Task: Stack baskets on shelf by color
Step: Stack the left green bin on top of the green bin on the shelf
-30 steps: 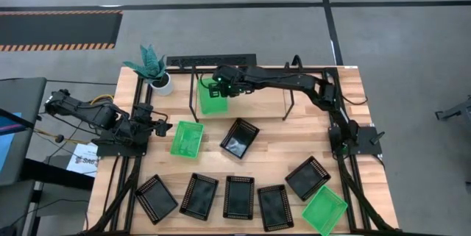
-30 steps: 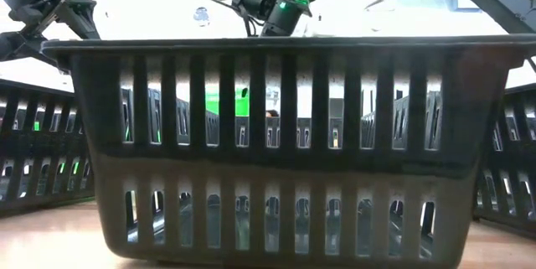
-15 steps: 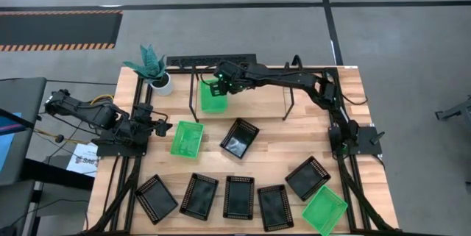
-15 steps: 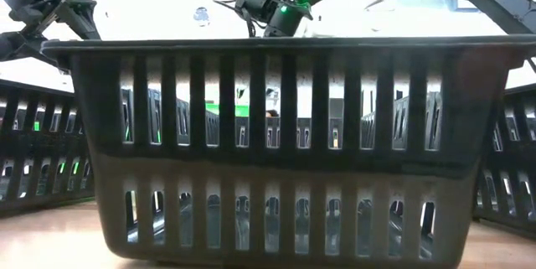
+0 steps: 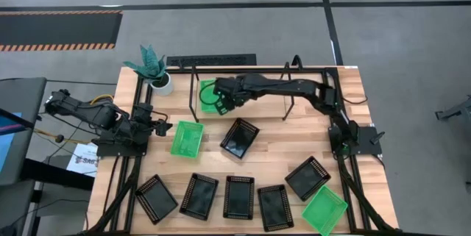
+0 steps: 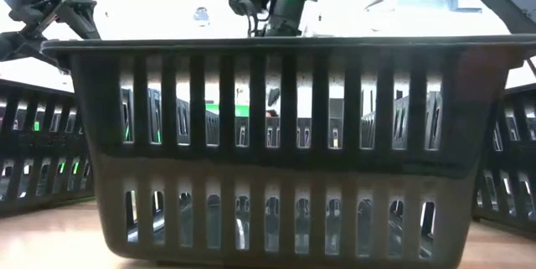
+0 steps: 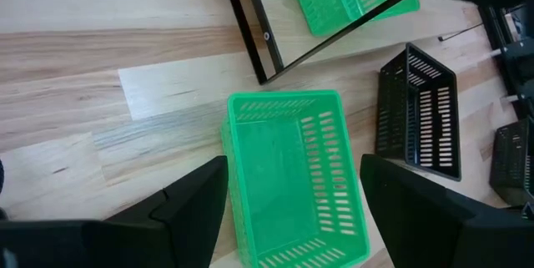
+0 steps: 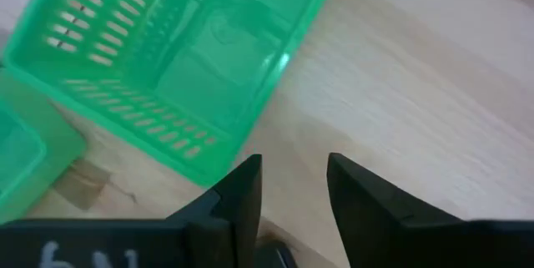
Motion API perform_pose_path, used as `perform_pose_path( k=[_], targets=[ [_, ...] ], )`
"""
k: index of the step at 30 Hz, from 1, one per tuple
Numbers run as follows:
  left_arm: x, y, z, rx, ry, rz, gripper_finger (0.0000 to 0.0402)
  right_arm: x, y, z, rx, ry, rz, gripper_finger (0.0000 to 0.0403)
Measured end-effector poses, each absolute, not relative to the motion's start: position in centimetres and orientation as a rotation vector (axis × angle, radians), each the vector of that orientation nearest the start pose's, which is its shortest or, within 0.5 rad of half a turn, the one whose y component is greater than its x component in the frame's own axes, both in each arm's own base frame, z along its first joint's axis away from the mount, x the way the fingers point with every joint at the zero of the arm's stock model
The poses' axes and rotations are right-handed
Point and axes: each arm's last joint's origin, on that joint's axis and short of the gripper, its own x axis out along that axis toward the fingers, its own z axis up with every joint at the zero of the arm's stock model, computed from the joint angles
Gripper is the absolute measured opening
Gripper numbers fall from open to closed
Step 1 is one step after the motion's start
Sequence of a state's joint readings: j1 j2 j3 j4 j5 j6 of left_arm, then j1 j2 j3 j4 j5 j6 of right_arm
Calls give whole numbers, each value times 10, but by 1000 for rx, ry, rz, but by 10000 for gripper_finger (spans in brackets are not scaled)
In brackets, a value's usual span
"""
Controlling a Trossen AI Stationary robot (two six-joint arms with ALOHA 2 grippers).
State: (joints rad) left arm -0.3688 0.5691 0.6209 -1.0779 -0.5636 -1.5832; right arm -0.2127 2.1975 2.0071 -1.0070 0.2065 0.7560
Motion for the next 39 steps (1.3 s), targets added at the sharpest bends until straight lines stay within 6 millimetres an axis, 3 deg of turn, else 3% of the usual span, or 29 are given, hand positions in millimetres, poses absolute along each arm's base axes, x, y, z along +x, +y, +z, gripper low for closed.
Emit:
perform_pose_path(
  k=[15,18,22,26,34,39],
  targets=[
    [87,-17,239,-1005,537,808,261,456,-105,242,696,964,-747,141],
    [87,-17,239,-1005,537,808,261,457,-91,252,647,964,-656,141],
    [87,-17,239,-1005,539,808,261,464,-56,266,515,938,-466,139],
    [86,-17,239,-1024,537,815,261,477,-25,266,507,883,-310,140],
    [86,-17,239,-1017,550,806,261,503,32,242,99,804,18,169],
    [87,-17,239,-1016,552,804,261,512,37,227,79,786,34,202]
  ],
)
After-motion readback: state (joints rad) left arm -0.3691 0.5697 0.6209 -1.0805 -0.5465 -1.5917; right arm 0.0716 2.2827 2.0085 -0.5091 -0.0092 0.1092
